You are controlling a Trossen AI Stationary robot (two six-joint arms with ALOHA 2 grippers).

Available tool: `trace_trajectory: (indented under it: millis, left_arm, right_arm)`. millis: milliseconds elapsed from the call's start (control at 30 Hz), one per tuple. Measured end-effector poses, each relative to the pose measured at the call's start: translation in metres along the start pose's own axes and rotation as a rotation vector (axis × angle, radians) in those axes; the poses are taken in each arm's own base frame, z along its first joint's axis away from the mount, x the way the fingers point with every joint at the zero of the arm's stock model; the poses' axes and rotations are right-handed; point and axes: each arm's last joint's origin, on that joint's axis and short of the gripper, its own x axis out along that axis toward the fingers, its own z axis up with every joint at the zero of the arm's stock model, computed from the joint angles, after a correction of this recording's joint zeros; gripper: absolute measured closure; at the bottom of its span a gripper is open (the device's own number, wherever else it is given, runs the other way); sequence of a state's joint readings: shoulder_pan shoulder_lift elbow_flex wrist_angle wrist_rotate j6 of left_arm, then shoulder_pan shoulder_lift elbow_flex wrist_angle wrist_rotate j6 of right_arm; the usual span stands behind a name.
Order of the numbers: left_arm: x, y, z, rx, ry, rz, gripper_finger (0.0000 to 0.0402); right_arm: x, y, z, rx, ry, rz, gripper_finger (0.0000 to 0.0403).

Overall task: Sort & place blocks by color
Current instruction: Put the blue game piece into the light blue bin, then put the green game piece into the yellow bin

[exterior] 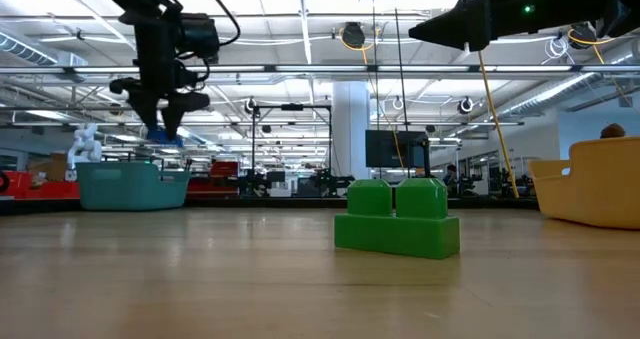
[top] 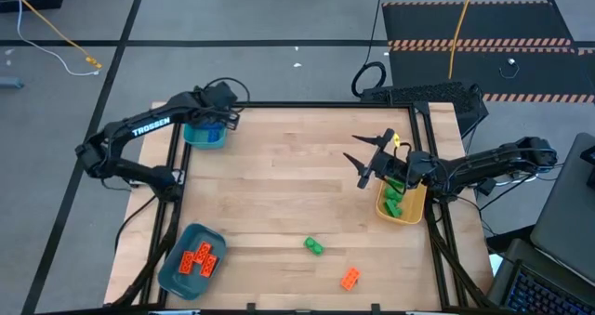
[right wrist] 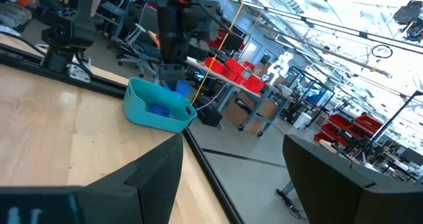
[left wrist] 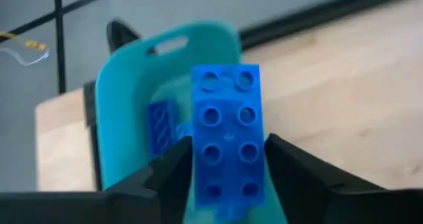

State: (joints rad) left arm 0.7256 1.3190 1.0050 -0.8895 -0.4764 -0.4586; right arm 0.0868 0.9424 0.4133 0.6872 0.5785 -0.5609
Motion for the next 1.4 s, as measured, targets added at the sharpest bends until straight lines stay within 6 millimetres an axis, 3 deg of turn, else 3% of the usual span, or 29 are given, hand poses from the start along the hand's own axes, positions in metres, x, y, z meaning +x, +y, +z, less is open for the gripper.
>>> trace_trajectory:
  millis: [267,400,600,933,1300,1400]
  left_arm:
    - [0.001,0.006,-0.011,0.034,0.113,0.055,0.0139]
    - [-0.004,0.001,-0.019,0.054,0.194,-0.02,0.014]
    - [-0.025,-0.028,-0.04,0.153,0.279,-0.225,0.017]
    - [-0.082,-0.082,-0.109,0.345,0.368,-0.48,0.0217]
    - [-0.138,-0.101,-0.185,0.461,0.449,-0.683,0.0252]
    - [-0.144,-0.098,-0.204,0.475,0.484,-0.643,0.0269]
  right_arm:
    - [0.0,0.0,0.0,0.026,-0.002,0.002,0.0149]
    - [0.0,0.0,0.0,0.026,-0.002,0.002,0.0149]
    - [0.0,0.0,0.0,0.026,-0.002,0.003,0.0149]
    - [0.0,0.0,0.0,0.022,0.001,0.005,0.0149]
    - [0.0,0.0,0.0,0.023,0.001,0.005,0.0149]
    - [0.0,0.0,0.0,0.039,0.001,0.005,0.0149]
